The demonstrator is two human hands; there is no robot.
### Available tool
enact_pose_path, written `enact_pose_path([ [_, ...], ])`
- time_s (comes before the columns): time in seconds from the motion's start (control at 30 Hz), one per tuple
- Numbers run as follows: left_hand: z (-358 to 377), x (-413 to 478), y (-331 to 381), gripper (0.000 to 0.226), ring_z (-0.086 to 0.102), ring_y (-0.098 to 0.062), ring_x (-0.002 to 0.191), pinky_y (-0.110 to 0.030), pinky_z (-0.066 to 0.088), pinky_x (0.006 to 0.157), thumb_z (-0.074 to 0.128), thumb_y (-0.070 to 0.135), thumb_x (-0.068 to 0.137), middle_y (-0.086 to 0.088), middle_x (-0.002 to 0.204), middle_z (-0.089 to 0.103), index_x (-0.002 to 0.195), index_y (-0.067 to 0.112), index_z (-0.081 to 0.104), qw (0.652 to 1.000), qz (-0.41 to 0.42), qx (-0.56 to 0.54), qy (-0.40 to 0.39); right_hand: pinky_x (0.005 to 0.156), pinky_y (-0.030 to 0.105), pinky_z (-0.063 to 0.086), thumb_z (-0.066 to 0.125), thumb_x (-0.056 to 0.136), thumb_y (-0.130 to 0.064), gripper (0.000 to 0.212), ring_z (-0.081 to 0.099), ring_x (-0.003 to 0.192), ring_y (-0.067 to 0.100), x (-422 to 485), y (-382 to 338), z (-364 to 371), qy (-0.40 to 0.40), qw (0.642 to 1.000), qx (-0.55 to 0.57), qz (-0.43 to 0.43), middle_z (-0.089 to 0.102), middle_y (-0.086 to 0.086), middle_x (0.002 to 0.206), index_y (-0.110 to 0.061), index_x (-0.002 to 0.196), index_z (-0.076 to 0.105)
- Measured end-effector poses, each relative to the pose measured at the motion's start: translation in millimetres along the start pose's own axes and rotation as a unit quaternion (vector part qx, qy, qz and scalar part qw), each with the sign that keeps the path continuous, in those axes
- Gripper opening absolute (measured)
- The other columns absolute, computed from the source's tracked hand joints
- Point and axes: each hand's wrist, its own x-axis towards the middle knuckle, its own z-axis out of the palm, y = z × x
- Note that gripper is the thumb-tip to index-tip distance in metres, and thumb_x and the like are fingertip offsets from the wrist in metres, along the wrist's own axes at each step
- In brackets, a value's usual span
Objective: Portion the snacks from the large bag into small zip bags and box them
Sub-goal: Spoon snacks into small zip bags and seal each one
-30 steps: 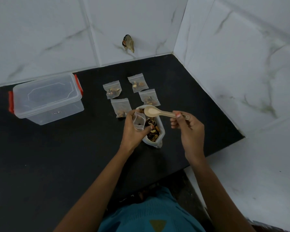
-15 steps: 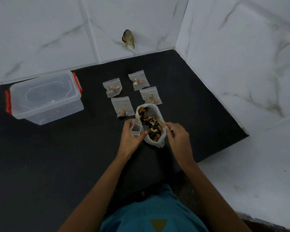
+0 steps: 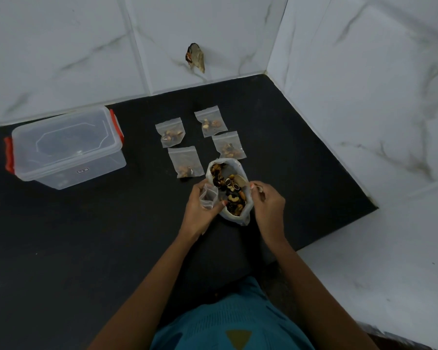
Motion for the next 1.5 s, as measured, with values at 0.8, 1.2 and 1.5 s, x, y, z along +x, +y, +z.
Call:
enact_pose_path([
  [0.8, -1, 4, -8, 0.049, 0.053, 0.003, 0.102, -0.016, 0.046, 0.084, 0.071, 0.008, 0.079, 0.016, 0.108, 0.054, 0.116, 0.023, 0.043, 1.0, -0.002, -0.024, -0.018, 0.058, 0.005, 0.044, 0.052, 0.093, -0.01, 0.017, 0.058, 0.058, -0.01, 8, -6, 7, 0.018, 0.979, 0.132, 0.153, 0.06, -0.005, 0.069, -0.001, 0.096, 0.066],
  [1.2, -5, 5, -10, 0.045, 0.055, 0.003, 0.1, -0.018, 0.047, 0.082, 0.071, 0.008, 0.078, 0.013, 0.107, 0.056, 0.113, 0.021, 0.045, 0.999, -0.011, -0.033, -0.031, 0.057, 0.01, 0.048, 0.052, 0.093, -0.011, 0.014, 0.058, 0.056, 0.002, 11, -16, 21, 0.008, 0.957, 0.2, 0.209, 0.061, -0.002, 0.067, -0.006, 0.088, 0.065],
  [1.5, -5, 5, -11, 0.044, 0.054, -0.002, 0.106, -0.017, 0.045, 0.084, 0.072, 0.009, 0.077, 0.011, 0.111, 0.055, 0.105, 0.029, 0.045, 0.999, -0.005, -0.016, -0.036, 0.053, 0.012, 0.05, 0.052, 0.093, -0.008, 0.017, 0.058, 0.061, 0.009, 13, -13, 7, 0.034, 0.891, 0.318, 0.323, 0.06, 0.006, 0.068, -0.002, 0.081, 0.063],
])
